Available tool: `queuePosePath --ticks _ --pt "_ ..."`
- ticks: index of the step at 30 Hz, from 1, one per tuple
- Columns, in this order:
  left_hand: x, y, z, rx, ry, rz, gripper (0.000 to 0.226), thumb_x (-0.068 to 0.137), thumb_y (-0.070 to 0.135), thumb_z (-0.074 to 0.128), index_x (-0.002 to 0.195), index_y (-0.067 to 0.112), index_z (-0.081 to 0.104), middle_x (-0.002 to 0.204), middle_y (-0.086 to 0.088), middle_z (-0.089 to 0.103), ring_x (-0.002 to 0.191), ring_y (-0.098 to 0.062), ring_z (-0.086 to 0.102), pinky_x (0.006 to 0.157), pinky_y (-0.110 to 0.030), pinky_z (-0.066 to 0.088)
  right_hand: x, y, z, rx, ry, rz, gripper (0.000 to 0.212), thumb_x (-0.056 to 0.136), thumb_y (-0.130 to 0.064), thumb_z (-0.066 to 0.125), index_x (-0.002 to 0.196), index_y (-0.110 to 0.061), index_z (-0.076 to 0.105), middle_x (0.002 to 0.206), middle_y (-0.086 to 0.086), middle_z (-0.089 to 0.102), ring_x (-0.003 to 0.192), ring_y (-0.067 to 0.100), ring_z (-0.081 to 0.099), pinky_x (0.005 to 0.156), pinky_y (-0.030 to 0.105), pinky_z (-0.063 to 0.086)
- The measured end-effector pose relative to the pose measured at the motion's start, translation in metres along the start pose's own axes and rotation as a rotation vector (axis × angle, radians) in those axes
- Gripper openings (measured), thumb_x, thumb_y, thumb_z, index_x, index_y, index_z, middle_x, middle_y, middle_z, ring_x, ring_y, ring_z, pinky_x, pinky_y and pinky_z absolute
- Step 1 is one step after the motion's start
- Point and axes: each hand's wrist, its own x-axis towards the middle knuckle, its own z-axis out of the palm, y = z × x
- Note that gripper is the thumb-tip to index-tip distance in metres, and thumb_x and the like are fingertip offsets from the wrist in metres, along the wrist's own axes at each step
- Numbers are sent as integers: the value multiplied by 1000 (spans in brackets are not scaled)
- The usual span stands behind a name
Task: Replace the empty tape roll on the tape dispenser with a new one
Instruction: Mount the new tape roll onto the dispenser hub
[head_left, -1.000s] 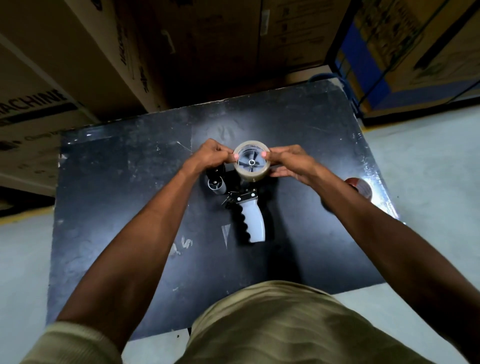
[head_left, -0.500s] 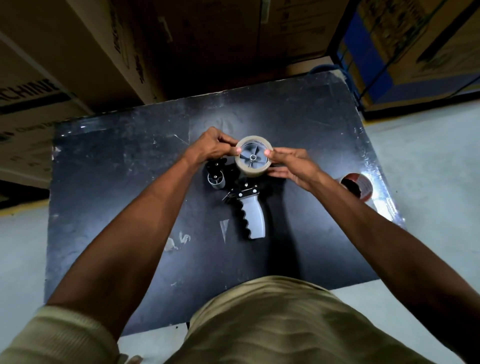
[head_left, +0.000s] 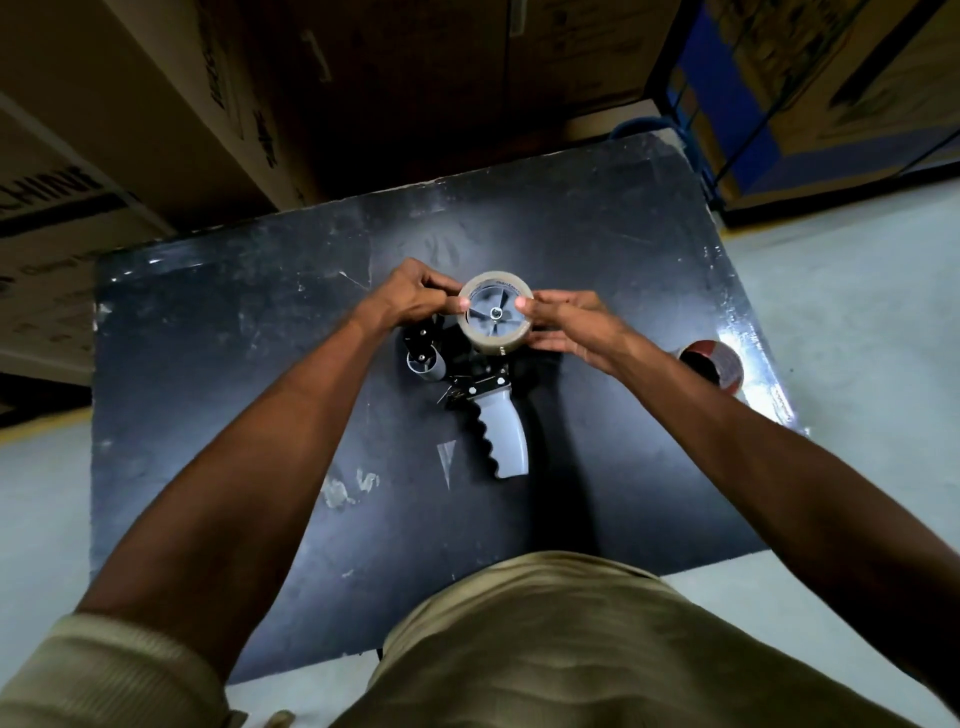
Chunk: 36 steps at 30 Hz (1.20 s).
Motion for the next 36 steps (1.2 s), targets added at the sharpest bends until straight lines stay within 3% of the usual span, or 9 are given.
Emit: queuePosePath --ticks 4,11,15,27,30,32,34,36 --pt "2 -2 1 -4 5 8 37 80 16 80 115 9 73 108 -9 75 90 -10 64 89 -24 51 2 2 1 19 23 24 36 91 -26 74 119 -5 70 111 13 72 101 21 67 105 38 52" --pt "6 -3 1 -3 -3 13 38 79 16 80 116 10 72 107 -7 75 86 -6 65 77 -6 50 4 6 -2 -10 25 13 38 90 -30 74 119 -5 71 110 12 75 100 19 70 99 37 55" --pt "6 -4 2 -13 4 34 38 80 11 78 117 5 71 102 -8 73 65 8 63 68 -4 48 6 6 0 26 32 5 36 92 -25 73 119 -1 68 104 13 75 93 22 72 89 33 59" --pt "12 -8 8 -52 19 47 38 82 1 75 119 -3 67 103 -9 69 56 13 60 61 -2 45 13 6 0 30 18 29 42 92 -21 73 127 1 65 105 13 75 85 17 75 79 26 59" --pt "13 -9 6 -56 7 38 36 80 6 77 116 6 71 94 -3 73 60 11 62 65 -4 47 13 7 0 29 20 29 40 92 -20 72 127 -1 65 105 11 76 85 15 75 76 24 59" --pt "12 -10 6 -71 3 40 37 81 5 77 116 13 68 77 15 74 62 11 63 67 -6 48 12 8 0 27 23 19 39 93 -20 72 126 -2 66 107 12 76 87 15 75 77 24 60" --pt "11 -11 8 -88 -3 48 40 82 1 75 119 9 64 65 24 70 63 10 64 68 -6 49 10 9 1 23 27 5 38 93 -21 72 126 -2 66 110 13 75 91 18 75 80 25 60" --pt "10 -13 10 -85 3 59 38 81 1 75 118 6 67 65 26 70 64 8 65 71 -10 50 9 11 2 17 36 -8 37 93 -21 72 125 -3 67 109 12 75 91 18 74 81 25 59"
